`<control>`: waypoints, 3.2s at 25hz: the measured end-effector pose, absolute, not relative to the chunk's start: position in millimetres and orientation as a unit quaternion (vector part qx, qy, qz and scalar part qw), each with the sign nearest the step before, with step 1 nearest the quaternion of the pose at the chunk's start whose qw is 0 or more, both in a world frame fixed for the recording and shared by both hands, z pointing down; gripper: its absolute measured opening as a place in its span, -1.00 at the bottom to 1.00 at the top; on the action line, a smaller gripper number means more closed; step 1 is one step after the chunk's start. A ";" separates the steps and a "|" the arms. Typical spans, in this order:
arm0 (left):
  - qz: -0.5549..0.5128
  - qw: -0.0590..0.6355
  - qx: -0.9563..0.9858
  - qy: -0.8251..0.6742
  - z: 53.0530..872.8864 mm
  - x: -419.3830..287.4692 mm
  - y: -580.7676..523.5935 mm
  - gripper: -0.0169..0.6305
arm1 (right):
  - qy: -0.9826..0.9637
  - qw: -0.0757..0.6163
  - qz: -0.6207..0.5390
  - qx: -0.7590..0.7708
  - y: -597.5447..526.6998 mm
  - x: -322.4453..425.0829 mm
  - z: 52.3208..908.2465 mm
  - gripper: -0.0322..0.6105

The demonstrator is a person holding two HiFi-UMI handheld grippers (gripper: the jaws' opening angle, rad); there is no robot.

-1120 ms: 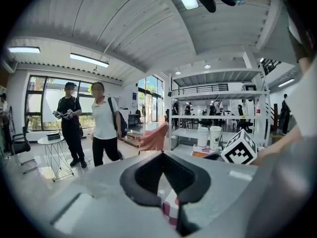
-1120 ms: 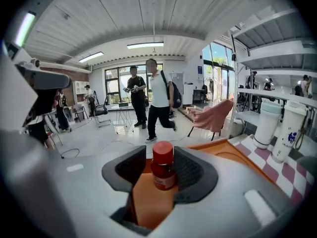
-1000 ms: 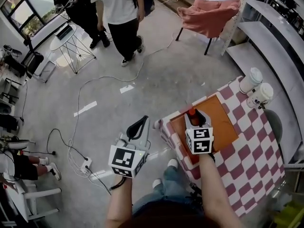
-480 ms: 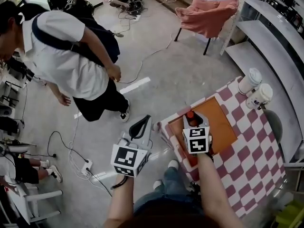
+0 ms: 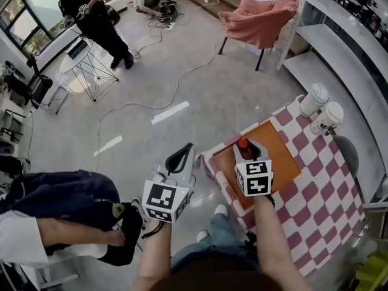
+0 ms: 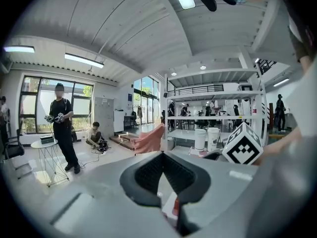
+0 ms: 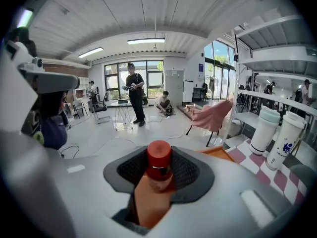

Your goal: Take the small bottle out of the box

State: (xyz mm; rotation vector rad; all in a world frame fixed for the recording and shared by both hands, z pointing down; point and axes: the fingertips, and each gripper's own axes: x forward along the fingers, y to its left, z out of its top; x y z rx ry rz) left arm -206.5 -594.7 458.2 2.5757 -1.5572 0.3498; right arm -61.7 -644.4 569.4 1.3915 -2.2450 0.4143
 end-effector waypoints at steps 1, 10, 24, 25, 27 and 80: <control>0.113 0.054 0.850 -0.512 456.0 -205.7 -593.9 -0.95 | -0.817 0.229 0.148 0.507 -643.2 -61.3 565.1 -0.46; 0.093 0.041 0.857 -0.505 438.0 -206.6 -571.7 -0.95 | -0.824 0.194 0.118 0.519 -618.1 -61.6 522.6 -0.46; 0.045 0.000 0.871 -0.489 394.8 -211.5 -505.2 -0.95 | -0.829 0.124 0.037 0.543 -540.0 -63.1 430.6 -0.46; 0.043 -0.003 0.873 -0.486 392.6 -211.1 -499.1 -0.95 | -0.829 0.119 0.032 0.545 -532.9 -63.5 425.4 -0.46; 0.041 -0.008 0.876 -0.481 387.5 -211.8 -486.0 -0.95 | -0.827 0.113 0.023 0.549 -518.3 -65.0 415.0 -0.46; -0.039 -0.116 0.891 -0.436 255.5 -132.6 -352.8 -0.95 | -0.757 0.035 -0.113 0.643 -288.6 57.3 253.3 -0.46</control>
